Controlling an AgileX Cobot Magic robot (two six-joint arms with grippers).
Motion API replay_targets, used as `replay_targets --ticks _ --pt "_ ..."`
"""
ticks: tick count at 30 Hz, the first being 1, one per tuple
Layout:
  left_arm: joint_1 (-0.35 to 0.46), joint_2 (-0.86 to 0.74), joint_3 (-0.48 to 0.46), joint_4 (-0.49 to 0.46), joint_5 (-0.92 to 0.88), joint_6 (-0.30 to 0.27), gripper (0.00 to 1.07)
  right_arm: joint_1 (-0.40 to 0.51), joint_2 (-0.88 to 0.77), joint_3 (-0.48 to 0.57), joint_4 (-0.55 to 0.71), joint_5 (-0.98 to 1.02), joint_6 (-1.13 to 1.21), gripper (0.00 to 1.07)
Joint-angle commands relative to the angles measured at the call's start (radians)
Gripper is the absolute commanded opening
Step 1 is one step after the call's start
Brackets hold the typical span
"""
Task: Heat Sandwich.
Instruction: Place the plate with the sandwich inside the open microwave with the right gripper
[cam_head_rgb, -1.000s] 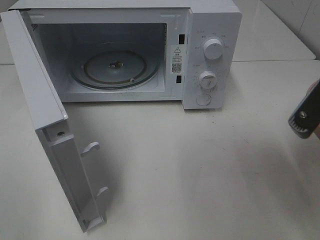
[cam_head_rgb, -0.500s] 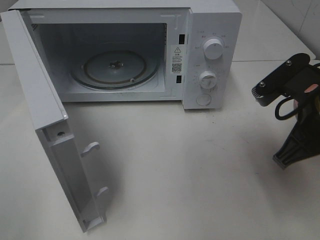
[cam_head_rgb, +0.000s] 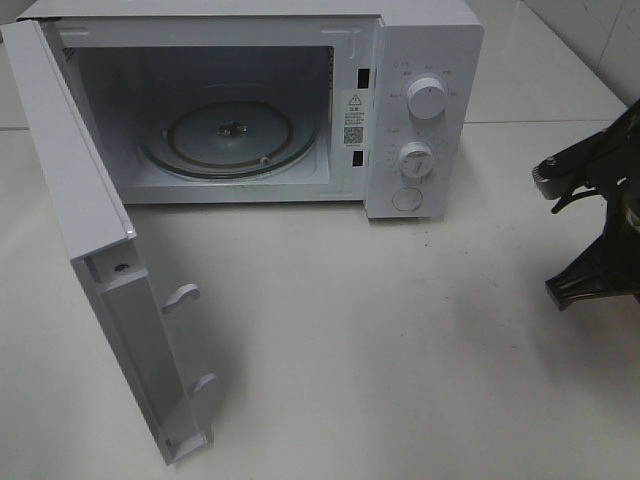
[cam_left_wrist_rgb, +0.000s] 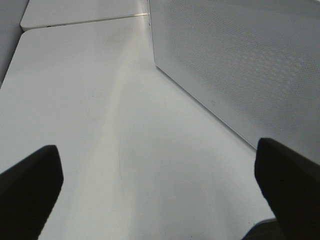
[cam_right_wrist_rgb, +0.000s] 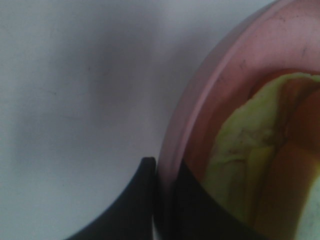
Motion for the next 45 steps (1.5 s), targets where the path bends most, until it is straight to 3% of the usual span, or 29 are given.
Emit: replay_targets --ticks 1,9,23,45 --pt "0.002 -0.023 0.003 -0.004 -0.016 -0.003 1.01 -0.038 0.029 -0.006 -0.057 -0.03 0.031 0.0" --pt "0.002 -0.023 0.003 -0.004 -0.016 -0.003 1.01 -0.093 0.11 -0.006 -0.11 -0.112 0.11 0.0" --pt "0.002 -0.023 0.003 -0.004 -0.016 -0.003 1.01 -0.093 0.258 -0.006 -0.178 -0.178 0.212 0.02" --pt "0.002 -0.023 0.003 -0.004 -0.016 -0.003 1.01 -0.09 0.317 -0.006 -0.231 -0.24 0.258 0.13"
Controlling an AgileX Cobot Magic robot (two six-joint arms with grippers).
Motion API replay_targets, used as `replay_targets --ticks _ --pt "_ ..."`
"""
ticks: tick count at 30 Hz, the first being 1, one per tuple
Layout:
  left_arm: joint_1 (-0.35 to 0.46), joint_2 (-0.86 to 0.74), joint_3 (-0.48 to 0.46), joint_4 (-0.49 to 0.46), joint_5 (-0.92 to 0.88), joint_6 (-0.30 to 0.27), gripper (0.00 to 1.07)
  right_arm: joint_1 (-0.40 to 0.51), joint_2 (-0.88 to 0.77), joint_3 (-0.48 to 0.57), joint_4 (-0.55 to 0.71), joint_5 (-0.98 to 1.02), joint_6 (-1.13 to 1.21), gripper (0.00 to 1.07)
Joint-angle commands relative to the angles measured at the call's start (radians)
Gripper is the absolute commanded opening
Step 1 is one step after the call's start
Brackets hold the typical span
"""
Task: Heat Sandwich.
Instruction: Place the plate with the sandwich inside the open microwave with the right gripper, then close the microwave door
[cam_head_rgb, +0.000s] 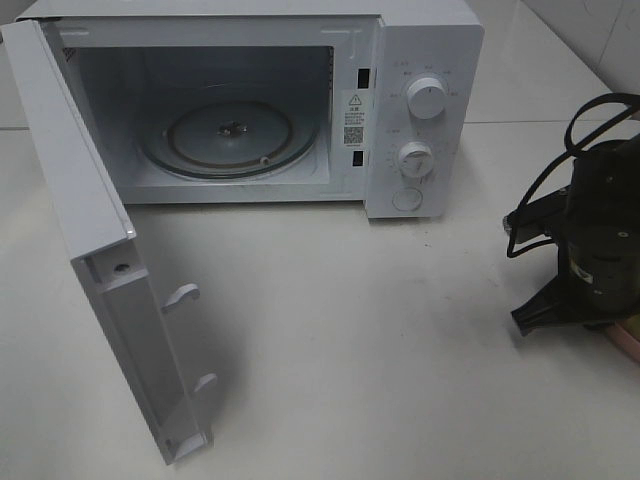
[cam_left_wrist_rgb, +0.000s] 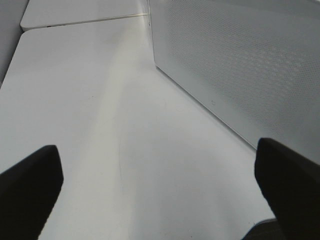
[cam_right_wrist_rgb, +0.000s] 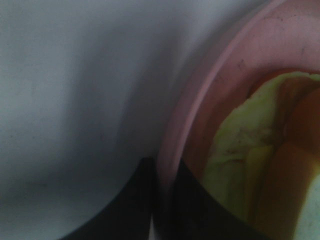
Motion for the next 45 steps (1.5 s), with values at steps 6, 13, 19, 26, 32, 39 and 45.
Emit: replay_targets --ticks 6,13,19,26,32,39,45 --pt "0.002 -0.023 0.003 -0.004 -0.016 -0.003 1.01 -0.003 -0.012 -0.003 0.008 0.018 0.01 0.29" --pt "0.002 -0.023 0.003 -0.004 -0.016 -0.003 1.01 -0.003 -0.099 -0.003 0.115 0.018 -0.114 0.48" --pt "0.002 -0.023 0.003 -0.004 -0.016 -0.003 1.01 -0.003 -0.267 -0.003 0.343 0.05 -0.408 0.68" --pt "0.002 -0.023 0.003 -0.004 -0.016 -0.003 1.01 -0.003 -0.403 -0.003 0.541 0.119 -0.622 0.83" --pt "0.002 -0.023 0.003 -0.004 -0.016 -0.003 1.01 -0.003 -0.581 -0.003 0.686 0.213 -0.732 0.82" --pt "0.002 -0.023 0.003 -0.004 -0.016 -0.003 1.01 -0.003 -0.731 -0.003 0.749 0.305 -0.777 0.81" --pt "0.002 -0.023 0.003 -0.004 -0.016 -0.003 1.01 -0.003 -0.891 -0.003 0.766 0.409 -0.798 0.79"
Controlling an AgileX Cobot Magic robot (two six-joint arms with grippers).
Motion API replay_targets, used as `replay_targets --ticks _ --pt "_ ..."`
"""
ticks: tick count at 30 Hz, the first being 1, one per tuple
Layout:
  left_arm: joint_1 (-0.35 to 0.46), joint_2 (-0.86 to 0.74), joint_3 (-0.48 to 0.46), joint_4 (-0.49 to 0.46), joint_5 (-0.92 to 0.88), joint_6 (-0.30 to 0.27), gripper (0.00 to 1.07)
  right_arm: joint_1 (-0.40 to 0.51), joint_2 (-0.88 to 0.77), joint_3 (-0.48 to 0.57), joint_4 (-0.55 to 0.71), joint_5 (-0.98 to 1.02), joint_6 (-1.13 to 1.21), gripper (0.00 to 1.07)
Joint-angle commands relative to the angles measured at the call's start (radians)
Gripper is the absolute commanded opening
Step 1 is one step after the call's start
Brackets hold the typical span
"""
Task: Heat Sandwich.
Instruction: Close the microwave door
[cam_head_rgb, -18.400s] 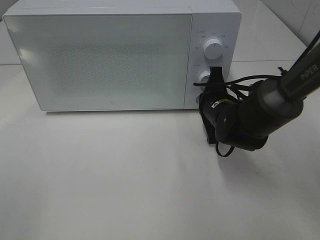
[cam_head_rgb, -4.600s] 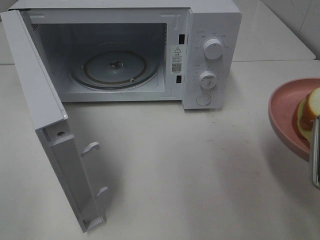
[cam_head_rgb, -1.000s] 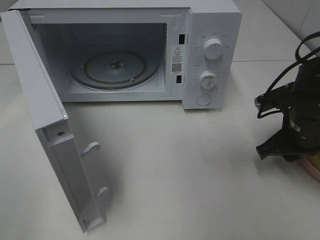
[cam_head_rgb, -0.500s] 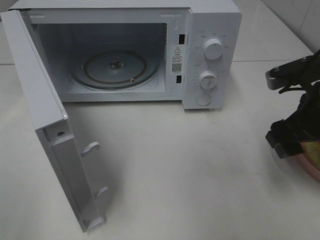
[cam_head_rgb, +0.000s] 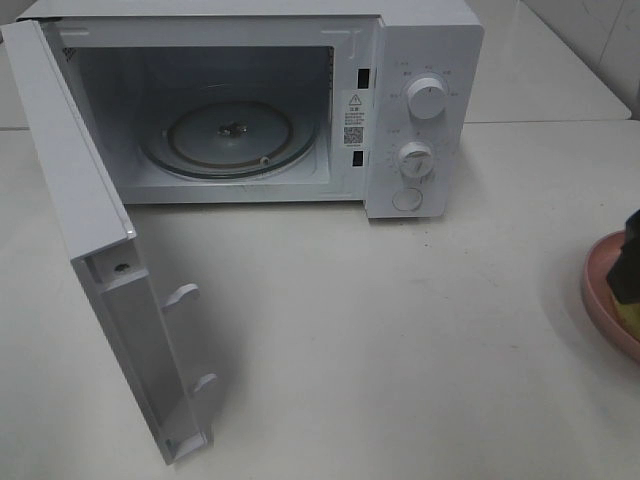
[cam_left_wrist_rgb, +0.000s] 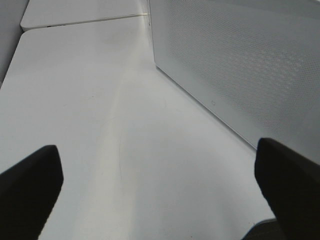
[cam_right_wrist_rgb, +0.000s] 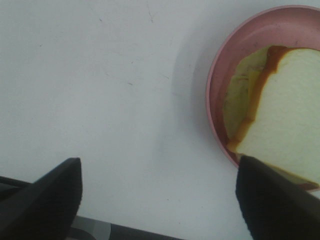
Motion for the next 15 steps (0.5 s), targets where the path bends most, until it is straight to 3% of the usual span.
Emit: replay_targets --ticks 1,8,15 --pt "0.002 -0.023 0.003 -0.004 -0.016 -0.003 1.01 -0.003 -0.075 -0.003 0.006 0.073 -0.019 0.79" --pt "0.002 -0.023 0.003 -0.004 -0.016 -0.003 1.01 -0.003 -0.199 0.003 0.006 0.165 -0.019 0.78" --pt "0.002 -0.023 0.003 -0.004 -0.016 -0.003 1.01 -0.016 -0.449 0.078 0.007 0.208 -0.02 0.78"
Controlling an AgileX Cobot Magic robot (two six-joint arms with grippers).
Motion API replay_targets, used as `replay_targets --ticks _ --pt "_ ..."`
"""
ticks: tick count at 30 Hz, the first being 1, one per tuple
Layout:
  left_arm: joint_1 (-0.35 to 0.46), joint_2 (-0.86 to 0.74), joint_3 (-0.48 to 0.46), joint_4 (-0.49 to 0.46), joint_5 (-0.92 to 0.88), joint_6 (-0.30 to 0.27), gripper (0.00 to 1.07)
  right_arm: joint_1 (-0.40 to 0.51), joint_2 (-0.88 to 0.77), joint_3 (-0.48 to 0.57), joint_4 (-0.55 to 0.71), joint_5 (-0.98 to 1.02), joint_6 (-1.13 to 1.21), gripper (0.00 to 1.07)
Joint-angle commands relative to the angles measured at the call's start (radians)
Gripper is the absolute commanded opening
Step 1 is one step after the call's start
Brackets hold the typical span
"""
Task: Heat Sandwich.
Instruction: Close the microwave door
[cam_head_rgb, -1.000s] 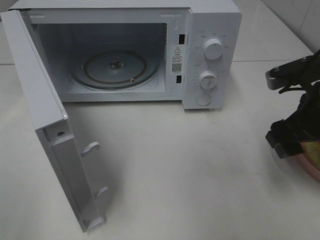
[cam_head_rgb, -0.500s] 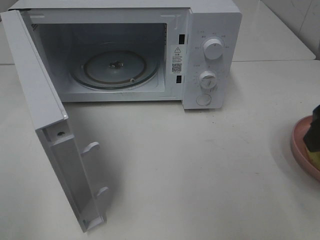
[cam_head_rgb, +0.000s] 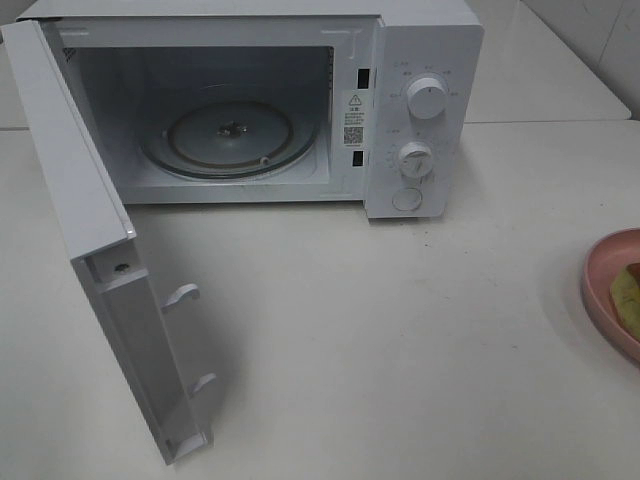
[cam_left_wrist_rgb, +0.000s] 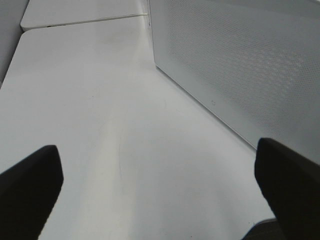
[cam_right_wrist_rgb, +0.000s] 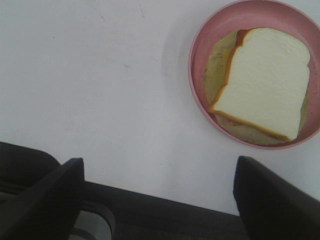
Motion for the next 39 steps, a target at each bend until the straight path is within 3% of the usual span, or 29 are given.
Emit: replay_targets --ticks 1,11,21,39 --pt "0.002 -0.023 0.003 -0.004 -0.016 -0.003 1.01 -0.028 -0.114 0.042 0.007 0.022 -0.008 0.77" --pt "0.002 -0.023 0.003 -0.004 -0.016 -0.003 1.01 -0.192 -0.418 0.145 0.12 0.02 -0.076 0.76" --pt "0.002 -0.023 0.003 -0.004 -0.016 -0.003 1.01 -0.311 -0.63 0.153 0.133 0.004 -0.111 0.76" --pt "0.002 -0.022 0.003 -0.004 -0.016 -0.004 1.01 -0.331 -0.684 0.189 0.145 -0.072 -0.111 0.76"
